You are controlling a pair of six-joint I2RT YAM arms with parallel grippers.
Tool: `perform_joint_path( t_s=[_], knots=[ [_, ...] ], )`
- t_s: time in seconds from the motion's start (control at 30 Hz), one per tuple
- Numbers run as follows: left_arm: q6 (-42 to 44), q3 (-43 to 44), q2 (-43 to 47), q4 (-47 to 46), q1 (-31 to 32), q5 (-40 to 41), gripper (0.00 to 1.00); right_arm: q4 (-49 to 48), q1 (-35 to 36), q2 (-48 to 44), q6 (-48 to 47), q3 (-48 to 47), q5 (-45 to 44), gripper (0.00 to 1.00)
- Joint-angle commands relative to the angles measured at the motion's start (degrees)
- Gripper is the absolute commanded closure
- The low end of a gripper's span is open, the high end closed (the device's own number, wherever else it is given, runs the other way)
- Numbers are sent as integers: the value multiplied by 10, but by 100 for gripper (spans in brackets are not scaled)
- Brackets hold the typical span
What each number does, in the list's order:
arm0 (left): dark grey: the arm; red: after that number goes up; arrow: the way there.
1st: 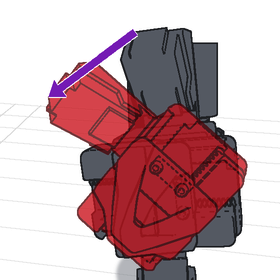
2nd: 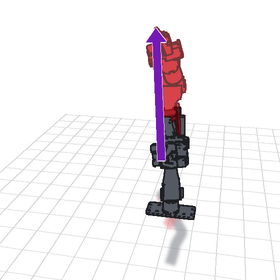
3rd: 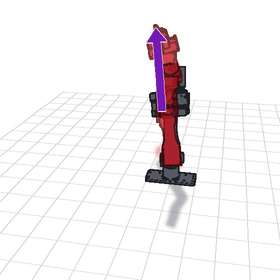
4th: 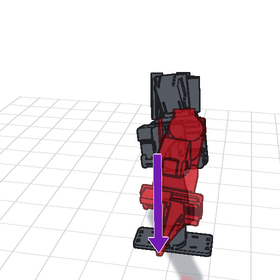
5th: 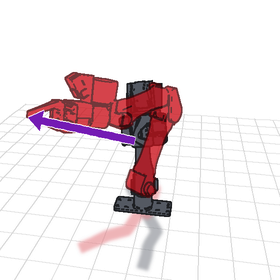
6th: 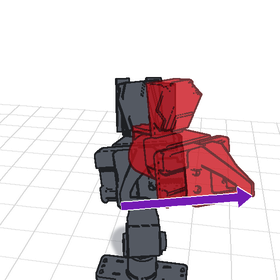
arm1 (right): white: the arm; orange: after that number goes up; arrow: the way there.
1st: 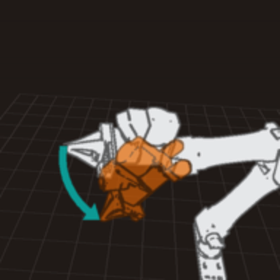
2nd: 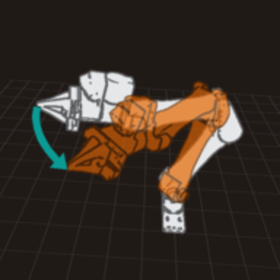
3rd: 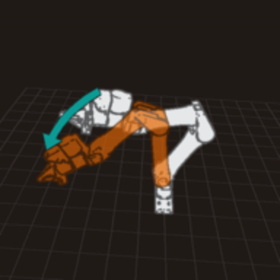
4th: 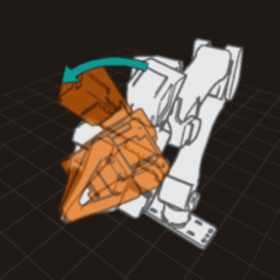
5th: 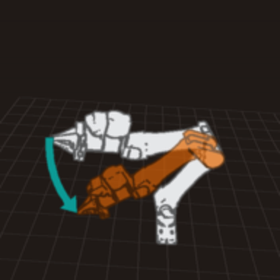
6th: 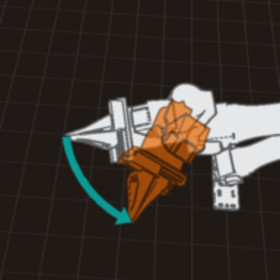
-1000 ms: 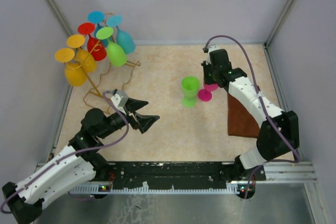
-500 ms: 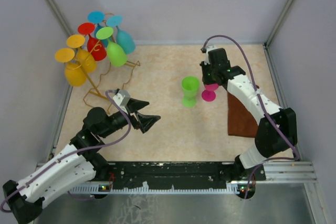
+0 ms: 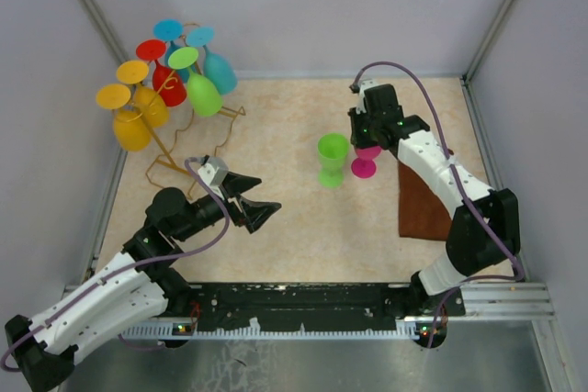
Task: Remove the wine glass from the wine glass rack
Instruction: Place the wine glass at the center of the board.
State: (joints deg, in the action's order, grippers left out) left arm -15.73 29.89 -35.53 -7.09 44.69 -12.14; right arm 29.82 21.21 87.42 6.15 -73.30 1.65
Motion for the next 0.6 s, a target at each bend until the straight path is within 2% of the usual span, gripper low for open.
perform_joint_path(
  t_s=[0.0, 0.57],
  knots=[
    [-7, 14, 1, -10, 0, -7, 0, -20, 1, -15, -2, -32, 16, 85],
    [-18, 18, -1, -8, 0, -11, 0, -27, 1, -35, -7, -35, 14, 84]
  ],
)
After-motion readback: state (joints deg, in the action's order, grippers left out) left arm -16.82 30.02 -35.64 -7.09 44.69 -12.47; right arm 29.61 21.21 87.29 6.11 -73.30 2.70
